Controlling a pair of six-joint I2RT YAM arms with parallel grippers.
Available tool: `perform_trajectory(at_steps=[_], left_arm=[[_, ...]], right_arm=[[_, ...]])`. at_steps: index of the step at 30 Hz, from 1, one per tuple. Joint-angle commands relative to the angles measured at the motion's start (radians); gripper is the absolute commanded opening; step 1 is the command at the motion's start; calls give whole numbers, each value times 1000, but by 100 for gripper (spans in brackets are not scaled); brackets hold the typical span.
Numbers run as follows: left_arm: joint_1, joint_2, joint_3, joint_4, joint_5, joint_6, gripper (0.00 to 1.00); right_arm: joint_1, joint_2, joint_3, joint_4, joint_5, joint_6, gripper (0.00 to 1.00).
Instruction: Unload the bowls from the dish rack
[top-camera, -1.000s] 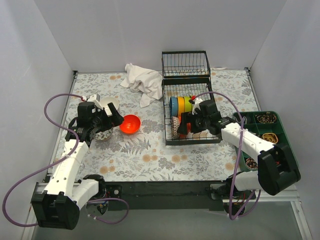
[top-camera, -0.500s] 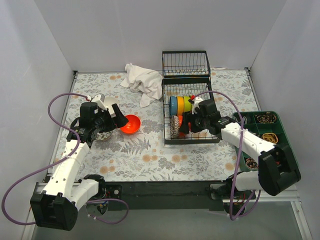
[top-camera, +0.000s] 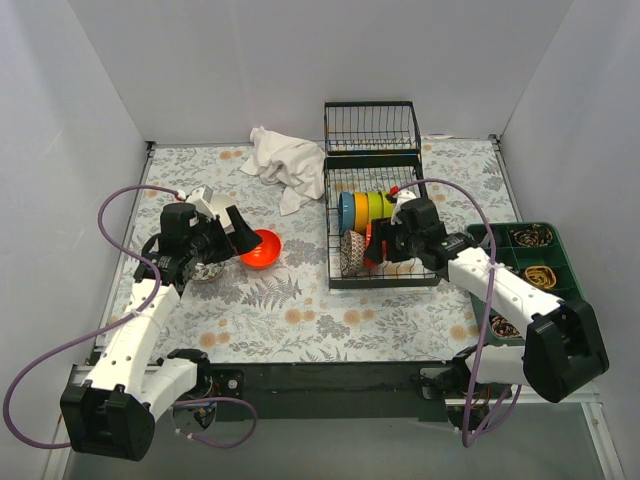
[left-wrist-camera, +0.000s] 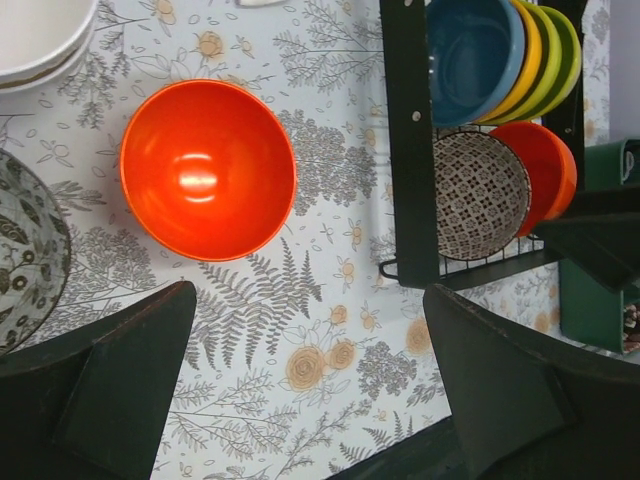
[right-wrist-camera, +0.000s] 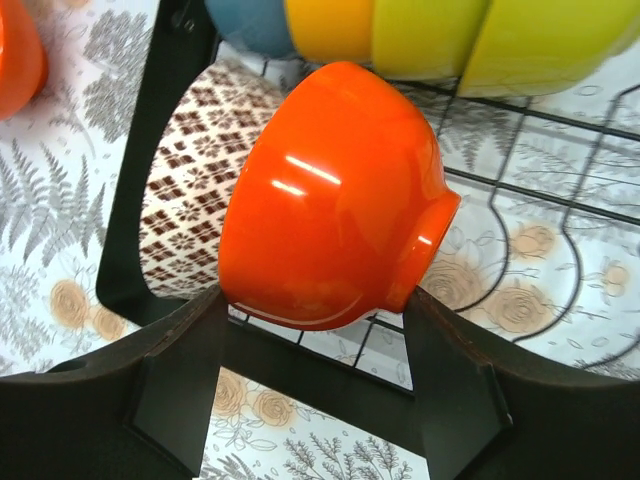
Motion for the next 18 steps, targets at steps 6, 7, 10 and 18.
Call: perform_trajectory(at_steps=[6,7,10,18], left_arm=[[-93,25,-13,126,88,-109,98],[-116,31,-15,140,94,-121,98],[-168,60,-14,199,95,-167,98],[-290,178,45,347,80,-264,98]], right_arm=[[-5,-122,88,-92,149,21,25],[-5,-133,97,-98,148,24,25],[-4,-178,114,-114,146,31,25],[-4,-290,152,-102,-45,14,25]])
